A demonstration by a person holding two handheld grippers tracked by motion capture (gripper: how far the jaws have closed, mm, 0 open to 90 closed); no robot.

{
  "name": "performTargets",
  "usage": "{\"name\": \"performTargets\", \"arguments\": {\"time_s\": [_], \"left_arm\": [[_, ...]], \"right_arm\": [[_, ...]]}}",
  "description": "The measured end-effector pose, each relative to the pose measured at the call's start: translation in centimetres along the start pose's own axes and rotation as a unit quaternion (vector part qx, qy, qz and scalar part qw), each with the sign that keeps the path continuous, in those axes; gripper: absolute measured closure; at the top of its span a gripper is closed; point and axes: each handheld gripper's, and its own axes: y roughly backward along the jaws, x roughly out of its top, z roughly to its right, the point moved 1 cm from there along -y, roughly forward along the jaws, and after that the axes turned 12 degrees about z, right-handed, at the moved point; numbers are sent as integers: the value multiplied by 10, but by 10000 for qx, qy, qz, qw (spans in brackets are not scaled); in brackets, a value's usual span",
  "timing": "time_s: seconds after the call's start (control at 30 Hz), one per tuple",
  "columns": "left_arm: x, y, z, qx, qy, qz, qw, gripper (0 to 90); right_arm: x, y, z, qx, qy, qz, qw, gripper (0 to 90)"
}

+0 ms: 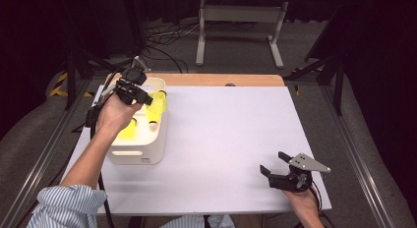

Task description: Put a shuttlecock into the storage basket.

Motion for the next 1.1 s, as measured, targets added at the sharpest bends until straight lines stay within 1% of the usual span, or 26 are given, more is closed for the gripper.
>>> {"name": "performTargets", "arguments": {"time_s": [0.07, 0.2, 0.7, 0.93, 1.1], "left_arm": [[-1, 0, -2, 46, 40, 3, 10000, 890], [-3, 0, -6, 118, 44, 8, 9999, 890], [-12, -8, -15, 237, 80, -61, 9997, 890], [-17, -16, -22, 290, 161, -139, 9994, 888], [-23, -27, -25, 292, 196, -254, 9991, 887]], "right_arm": [[0, 0, 0, 0, 8, -1, 10000, 130], [0, 1, 0, -9, 6, 7, 10000, 131], [0, 1, 1, -11, 17, 2, 10000, 131], [0, 1, 1, -11, 13, 1, 10000, 131], [0, 0, 0, 1, 51, 6, 10000, 131]]}}
